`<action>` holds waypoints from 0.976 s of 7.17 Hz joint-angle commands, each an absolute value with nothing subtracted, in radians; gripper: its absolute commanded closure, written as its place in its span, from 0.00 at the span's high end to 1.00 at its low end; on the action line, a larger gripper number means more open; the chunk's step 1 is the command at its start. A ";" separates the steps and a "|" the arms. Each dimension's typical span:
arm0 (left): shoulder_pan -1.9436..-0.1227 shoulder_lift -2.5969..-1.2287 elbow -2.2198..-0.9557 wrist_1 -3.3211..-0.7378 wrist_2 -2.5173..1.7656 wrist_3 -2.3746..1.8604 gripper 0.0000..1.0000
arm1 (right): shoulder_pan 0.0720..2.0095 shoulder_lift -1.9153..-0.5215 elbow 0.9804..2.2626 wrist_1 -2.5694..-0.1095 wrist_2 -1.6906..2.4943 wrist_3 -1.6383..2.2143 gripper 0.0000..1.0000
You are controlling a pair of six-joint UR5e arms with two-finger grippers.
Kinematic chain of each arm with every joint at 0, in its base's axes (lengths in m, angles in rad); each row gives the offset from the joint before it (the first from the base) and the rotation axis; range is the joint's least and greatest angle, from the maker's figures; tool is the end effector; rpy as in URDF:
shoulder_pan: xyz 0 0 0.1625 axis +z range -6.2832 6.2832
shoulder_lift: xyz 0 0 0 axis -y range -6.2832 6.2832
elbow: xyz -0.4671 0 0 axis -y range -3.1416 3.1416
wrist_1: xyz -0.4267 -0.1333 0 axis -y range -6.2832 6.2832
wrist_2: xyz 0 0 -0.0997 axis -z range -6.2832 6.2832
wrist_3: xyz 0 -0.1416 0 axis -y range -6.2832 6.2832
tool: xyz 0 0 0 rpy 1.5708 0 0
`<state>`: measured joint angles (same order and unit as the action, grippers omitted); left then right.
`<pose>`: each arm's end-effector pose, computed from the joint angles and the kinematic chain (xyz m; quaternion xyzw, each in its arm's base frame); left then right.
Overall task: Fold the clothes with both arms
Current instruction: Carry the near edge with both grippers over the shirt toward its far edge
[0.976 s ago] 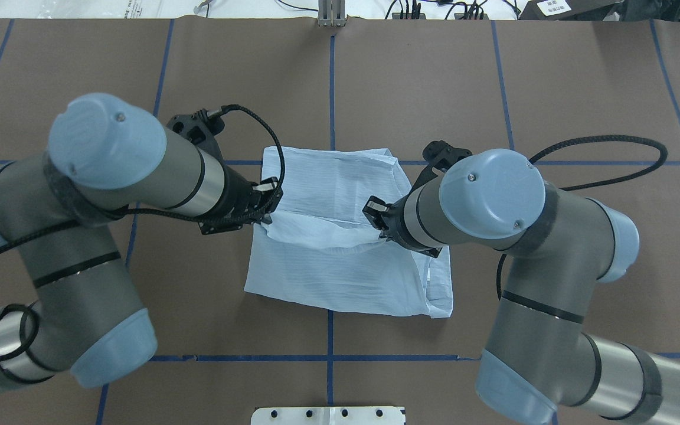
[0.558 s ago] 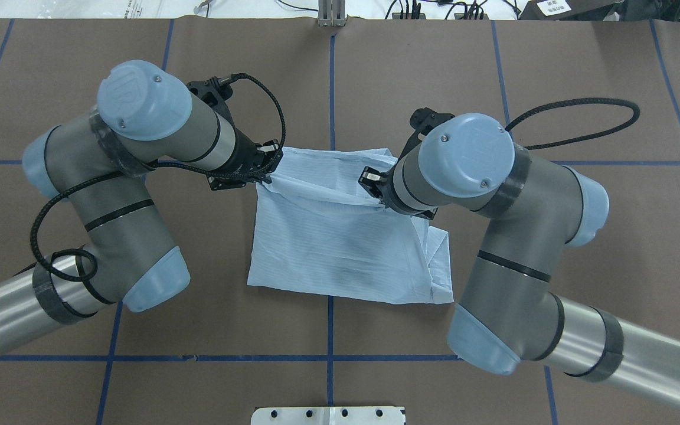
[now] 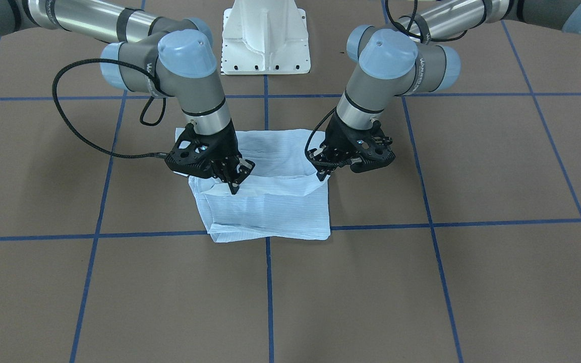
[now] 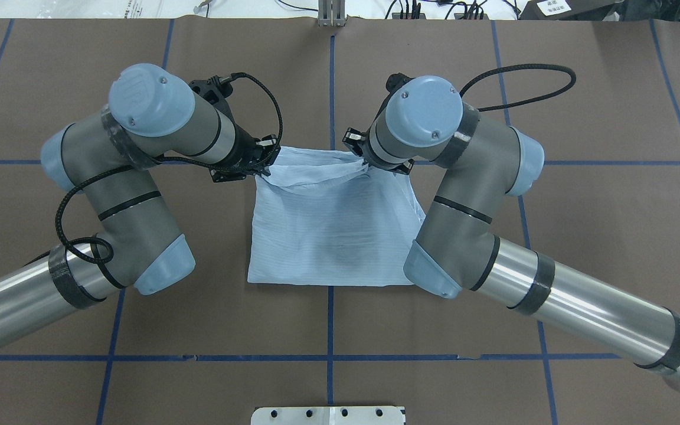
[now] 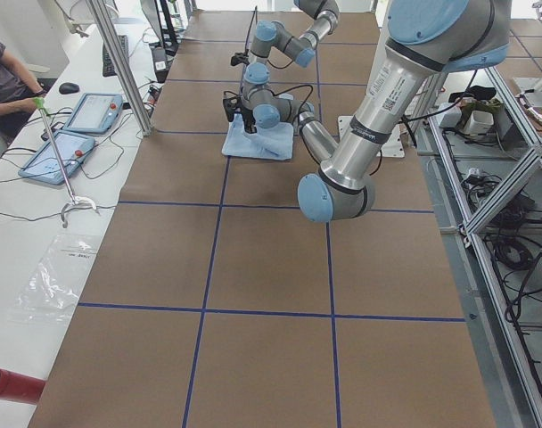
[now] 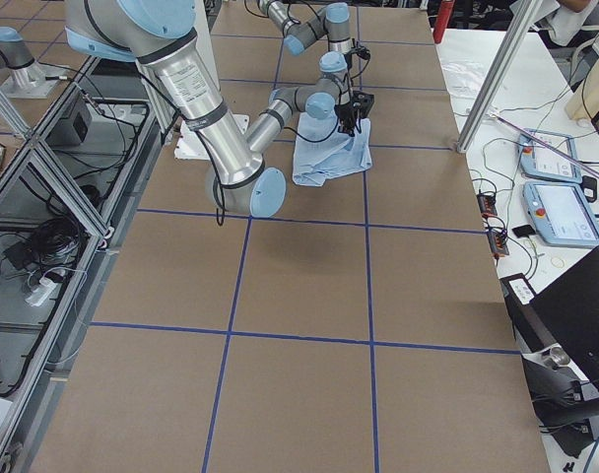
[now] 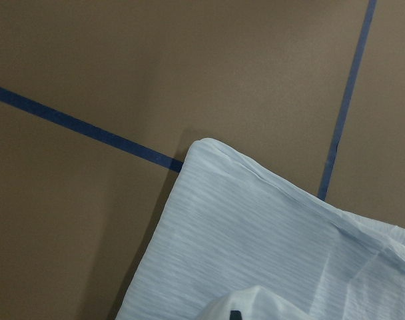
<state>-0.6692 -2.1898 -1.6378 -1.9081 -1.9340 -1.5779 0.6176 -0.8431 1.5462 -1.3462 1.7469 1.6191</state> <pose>0.5494 -0.5404 0.2564 0.0076 0.5066 -0.2011 0.8384 -0.5955 -0.5561 0.2392 0.0497 -0.4498 0.2540 0.8548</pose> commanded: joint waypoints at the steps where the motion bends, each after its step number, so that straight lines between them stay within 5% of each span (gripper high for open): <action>1: -0.672 -2.210 -1.558 -1.977 -1.931 -1.583 0.00 | 0.647 -0.783 1.447 -1.322 1.755 1.609 0.00; 7: -0.678 -2.230 -1.430 -2.098 -1.930 -1.582 0.00 | 0.649 -0.719 1.250 -1.223 1.776 1.608 0.00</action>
<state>-0.6770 -2.2307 -1.4480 -2.0708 -1.9299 -1.5816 0.6495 -0.7207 1.2596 -1.2307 1.7732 1.6066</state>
